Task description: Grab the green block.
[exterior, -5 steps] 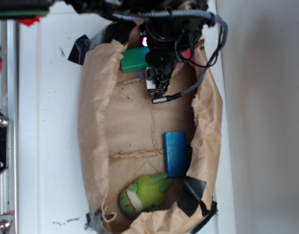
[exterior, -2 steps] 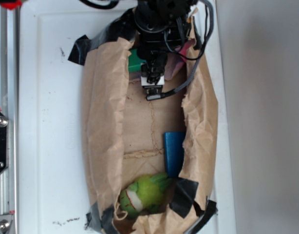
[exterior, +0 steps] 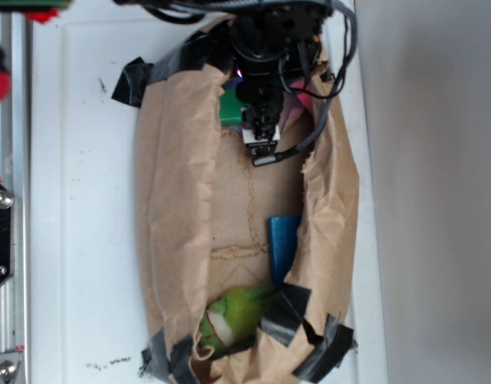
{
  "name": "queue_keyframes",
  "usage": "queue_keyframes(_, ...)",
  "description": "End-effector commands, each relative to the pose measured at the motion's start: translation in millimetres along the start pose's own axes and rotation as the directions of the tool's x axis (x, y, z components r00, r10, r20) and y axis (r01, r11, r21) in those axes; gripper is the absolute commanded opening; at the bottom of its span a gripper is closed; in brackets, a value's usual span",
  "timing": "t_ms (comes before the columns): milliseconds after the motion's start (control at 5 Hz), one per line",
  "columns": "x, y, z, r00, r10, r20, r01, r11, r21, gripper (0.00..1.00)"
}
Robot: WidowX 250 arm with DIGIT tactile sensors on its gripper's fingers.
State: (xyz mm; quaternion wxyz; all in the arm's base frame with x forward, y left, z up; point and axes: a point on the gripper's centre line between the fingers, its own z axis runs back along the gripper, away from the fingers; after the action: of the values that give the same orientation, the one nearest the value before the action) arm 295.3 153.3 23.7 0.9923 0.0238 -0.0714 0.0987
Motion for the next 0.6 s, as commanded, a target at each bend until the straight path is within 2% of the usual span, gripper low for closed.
queue_keyframes(0, 26, 32, -15, 0.998, 0.056, 0.033, -0.059, 0.993, 0.107, 1.0)
queue_keyframes(200, 24, 30, -10, 0.998, 0.053, 0.045, -0.057, 0.994, 0.094, 1.0)
queue_keyframes(400, 23, 29, -5, 0.997, 0.067, 0.048, -0.07, 0.996, 0.062, 0.0)
